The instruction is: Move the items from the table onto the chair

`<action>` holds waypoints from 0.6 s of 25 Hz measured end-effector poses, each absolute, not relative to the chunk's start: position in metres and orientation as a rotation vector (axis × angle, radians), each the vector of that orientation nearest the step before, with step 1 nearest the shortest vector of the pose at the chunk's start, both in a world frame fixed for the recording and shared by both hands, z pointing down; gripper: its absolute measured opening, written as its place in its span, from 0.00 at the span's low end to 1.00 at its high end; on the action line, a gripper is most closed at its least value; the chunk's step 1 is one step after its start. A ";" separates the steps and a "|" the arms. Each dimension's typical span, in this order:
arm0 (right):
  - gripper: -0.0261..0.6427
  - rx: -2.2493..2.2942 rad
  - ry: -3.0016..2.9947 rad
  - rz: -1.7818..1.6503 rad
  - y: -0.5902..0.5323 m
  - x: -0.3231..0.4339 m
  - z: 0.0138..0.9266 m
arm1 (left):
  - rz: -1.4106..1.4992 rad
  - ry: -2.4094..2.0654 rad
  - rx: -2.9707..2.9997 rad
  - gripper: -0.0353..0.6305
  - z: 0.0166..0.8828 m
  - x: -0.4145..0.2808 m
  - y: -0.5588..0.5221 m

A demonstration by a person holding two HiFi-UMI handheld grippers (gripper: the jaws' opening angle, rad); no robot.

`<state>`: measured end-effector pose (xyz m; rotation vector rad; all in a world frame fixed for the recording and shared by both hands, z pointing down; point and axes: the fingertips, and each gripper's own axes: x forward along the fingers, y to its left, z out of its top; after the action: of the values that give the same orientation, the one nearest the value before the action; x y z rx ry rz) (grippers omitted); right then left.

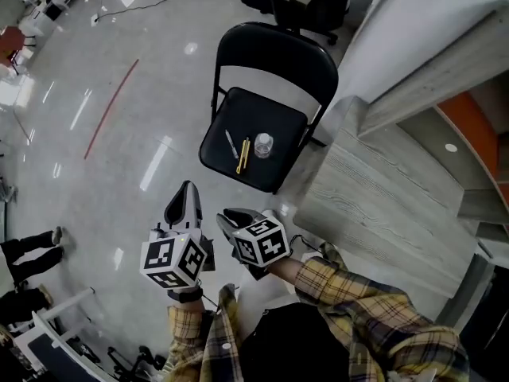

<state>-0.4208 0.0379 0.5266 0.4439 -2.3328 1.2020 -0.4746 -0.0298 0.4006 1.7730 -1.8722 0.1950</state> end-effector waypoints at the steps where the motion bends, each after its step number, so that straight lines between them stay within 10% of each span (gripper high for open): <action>1: 0.16 0.438 -2.344 1.232 0.044 -0.404 0.512 | 0.210 -1.857 1.803 0.06 0.391 -0.459 -0.030; 15: 0.16 1.201 -2.515 1.298 0.041 -0.028 0.390 | 0.227 -1.239 2.450 0.06 0.298 -0.071 -0.019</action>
<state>-0.0279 0.0409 0.3896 1.2009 -2.5151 1.2977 -0.0707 -0.0191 0.2976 2.4497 -1.2387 0.2266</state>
